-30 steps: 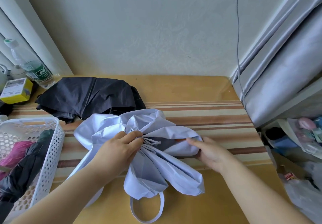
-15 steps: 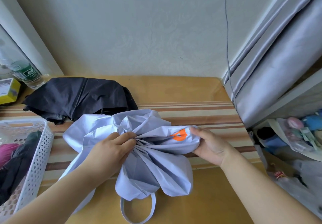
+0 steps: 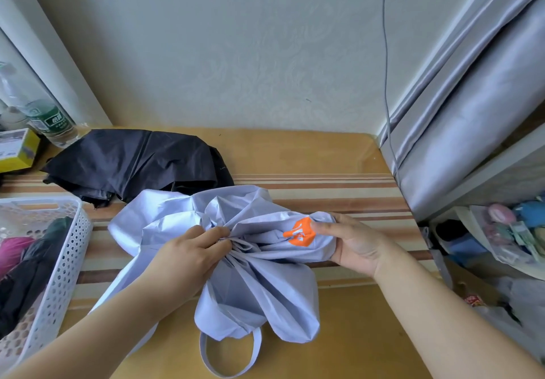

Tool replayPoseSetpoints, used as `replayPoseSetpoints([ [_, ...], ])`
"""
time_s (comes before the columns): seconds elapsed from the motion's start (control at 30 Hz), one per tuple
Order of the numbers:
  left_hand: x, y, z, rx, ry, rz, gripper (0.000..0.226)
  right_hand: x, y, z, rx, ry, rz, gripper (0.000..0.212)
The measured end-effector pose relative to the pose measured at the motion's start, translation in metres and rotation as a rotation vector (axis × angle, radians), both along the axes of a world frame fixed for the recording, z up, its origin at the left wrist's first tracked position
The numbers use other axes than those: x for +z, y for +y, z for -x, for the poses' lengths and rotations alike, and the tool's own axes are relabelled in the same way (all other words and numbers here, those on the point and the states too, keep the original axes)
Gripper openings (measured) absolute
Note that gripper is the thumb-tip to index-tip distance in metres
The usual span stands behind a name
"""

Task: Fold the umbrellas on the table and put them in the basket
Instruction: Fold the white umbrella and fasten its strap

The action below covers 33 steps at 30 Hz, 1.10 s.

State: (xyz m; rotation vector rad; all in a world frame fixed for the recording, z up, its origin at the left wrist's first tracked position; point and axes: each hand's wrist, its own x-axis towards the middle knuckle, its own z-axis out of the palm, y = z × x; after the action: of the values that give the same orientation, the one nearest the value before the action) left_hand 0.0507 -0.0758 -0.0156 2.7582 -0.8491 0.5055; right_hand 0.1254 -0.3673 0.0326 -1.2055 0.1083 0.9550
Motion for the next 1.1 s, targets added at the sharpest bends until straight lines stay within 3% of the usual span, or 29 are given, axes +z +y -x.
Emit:
replayPoseSetpoints([
  [0.13,-0.004,-0.003,0.0,0.001,-0.025,-0.011,0.021,0.008,-0.005,0.0,0.034,-0.053,0.109,0.043],
  [0.3,-0.005,-0.003,-0.001,0.012,-0.047,-0.024,0.022,0.016,-0.008,0.002,0.033,-0.214,0.393,0.039],
  [0.37,-0.005,-0.004,-0.002,0.014,-0.049,-0.021,0.022,0.019,-0.008,0.003,0.015,-0.262,0.443,0.049],
  [0.53,-0.004,-0.006,-0.002,0.002,-0.047,-0.041,0.026,0.011,-0.009,0.0,0.117,-0.192,0.404,0.084],
  [0.73,-0.005,-0.003,0.0,-0.027,-0.039,-0.039,0.033,0.008,-0.01,-0.002,0.016,0.023,0.165,0.073],
  [0.9,-0.001,-0.003,0.0,-0.052,0.023,-0.045,0.066,0.001,-0.021,-0.013,-0.093,0.007,0.221,0.07],
  [1.1,-0.001,-0.013,0.005,-0.071,-0.045,-0.059,0.041,0.001,-0.016,-0.012,-0.082,-0.036,0.321,0.064],
])
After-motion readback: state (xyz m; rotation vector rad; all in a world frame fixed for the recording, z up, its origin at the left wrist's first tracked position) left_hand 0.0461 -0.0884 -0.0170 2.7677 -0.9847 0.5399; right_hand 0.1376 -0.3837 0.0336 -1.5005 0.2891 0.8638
